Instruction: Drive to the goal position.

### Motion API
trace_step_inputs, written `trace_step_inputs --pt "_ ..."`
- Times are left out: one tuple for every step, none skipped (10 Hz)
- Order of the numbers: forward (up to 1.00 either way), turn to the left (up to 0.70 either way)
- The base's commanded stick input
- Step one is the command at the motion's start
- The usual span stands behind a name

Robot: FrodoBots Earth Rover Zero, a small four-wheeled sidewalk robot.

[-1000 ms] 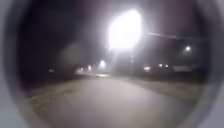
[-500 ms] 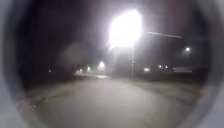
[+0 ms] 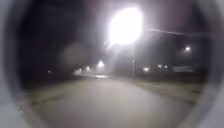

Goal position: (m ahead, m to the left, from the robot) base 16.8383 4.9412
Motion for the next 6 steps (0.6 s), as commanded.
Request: trace_step_inputs --pt "1.00 0.00" --pt "1.00 0.00" --pt "1.00 0.02" --pt "1.00 0.06" --pt "1.00 0.10" --pt "1.00 0.12"
